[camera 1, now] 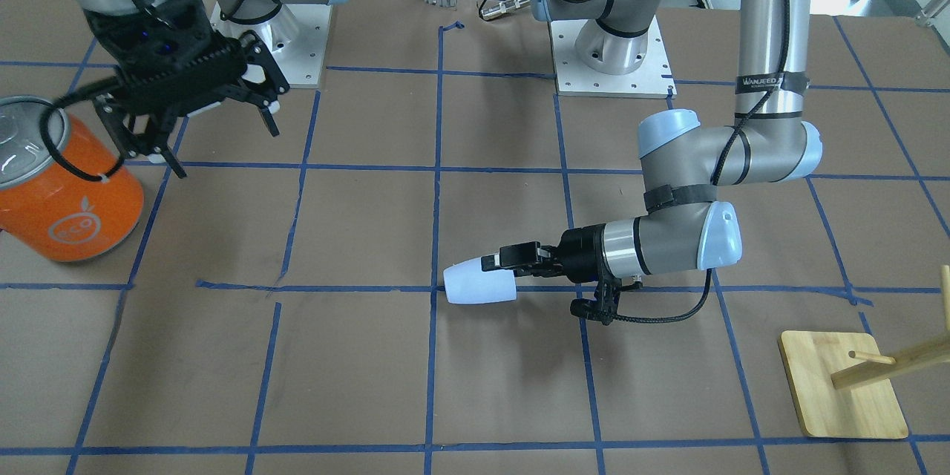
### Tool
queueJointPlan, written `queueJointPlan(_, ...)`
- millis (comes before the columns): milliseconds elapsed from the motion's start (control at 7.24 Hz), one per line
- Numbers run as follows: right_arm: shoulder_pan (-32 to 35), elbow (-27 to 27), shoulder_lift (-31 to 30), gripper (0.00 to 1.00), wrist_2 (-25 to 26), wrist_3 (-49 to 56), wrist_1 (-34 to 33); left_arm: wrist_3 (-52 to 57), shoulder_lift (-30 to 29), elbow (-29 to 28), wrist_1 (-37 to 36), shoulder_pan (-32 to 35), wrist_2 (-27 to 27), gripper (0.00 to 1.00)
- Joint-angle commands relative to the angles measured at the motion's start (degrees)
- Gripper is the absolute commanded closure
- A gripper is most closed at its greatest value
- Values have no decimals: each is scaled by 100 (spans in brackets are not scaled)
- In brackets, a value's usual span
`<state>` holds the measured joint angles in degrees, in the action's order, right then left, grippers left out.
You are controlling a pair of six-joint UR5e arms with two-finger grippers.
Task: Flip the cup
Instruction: 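Close the left gripper on the cup while the right gripper releases and withdraws, then carry the cup with the left gripper toward the wooden stand, turning it upright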
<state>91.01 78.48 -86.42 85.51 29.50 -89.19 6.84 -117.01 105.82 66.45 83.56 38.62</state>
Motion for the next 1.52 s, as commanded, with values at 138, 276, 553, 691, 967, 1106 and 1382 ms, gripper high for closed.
queueJointPlan(138,-380,-377,-77,0,-51,-1932,614,-16,-147,-18,-114,204,-21,100)
queueJointPlan(276,-390,-360,-77,0,53,-2061,683,-60,-130,-44,-297,213,-12,100)
queueJointPlan(553,-373,-351,-86,0,245,-2527,684,-1588,124,-410,-1032,284,84,100)
queueJointPlan(691,-373,-368,-77,0,639,-2528,684,-2181,230,-848,-1263,362,415,100)
queueJointPlan(967,-373,-360,-51,0,573,-2459,684,-2188,354,-1439,-1266,818,2725,100)
queueJointPlan(1106,-382,-360,-51,0,590,-2423,684,-1587,232,-1598,-1266,890,3678,100)
queueJointPlan(1382,-382,-351,-42,0,599,-2423,676,734,-49,-1810,-1239,847,5414,100)
